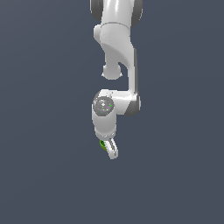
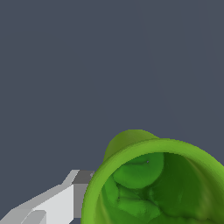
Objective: Pick up the object and move it to a goal position.
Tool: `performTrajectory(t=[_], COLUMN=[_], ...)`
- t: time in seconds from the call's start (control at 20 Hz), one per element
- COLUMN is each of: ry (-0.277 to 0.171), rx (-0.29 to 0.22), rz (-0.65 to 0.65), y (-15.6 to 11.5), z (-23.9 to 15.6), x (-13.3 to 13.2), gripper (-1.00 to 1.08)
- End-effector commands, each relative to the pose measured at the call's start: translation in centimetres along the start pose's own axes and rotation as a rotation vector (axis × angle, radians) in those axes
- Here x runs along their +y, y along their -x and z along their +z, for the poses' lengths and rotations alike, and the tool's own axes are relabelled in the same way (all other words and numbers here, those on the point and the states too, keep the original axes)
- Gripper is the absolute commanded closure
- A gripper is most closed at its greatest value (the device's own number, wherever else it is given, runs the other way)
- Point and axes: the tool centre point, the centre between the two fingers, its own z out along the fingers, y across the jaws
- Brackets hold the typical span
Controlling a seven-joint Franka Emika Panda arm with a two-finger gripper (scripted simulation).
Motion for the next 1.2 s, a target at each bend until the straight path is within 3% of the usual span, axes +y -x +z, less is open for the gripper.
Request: performTrajectory(t=[0.0, 0.4, 1.15], ry=[-0.003, -0.003, -0.002], rx=[0.001, 0.000, 0.001], rz=[0.000, 0.001, 0.004], y=[0.0, 0.4, 1.4], z=[-1.2, -7.7, -25.8], x=[0.0, 0.6, 2.1], gripper=[1.08, 1.08, 1.08])
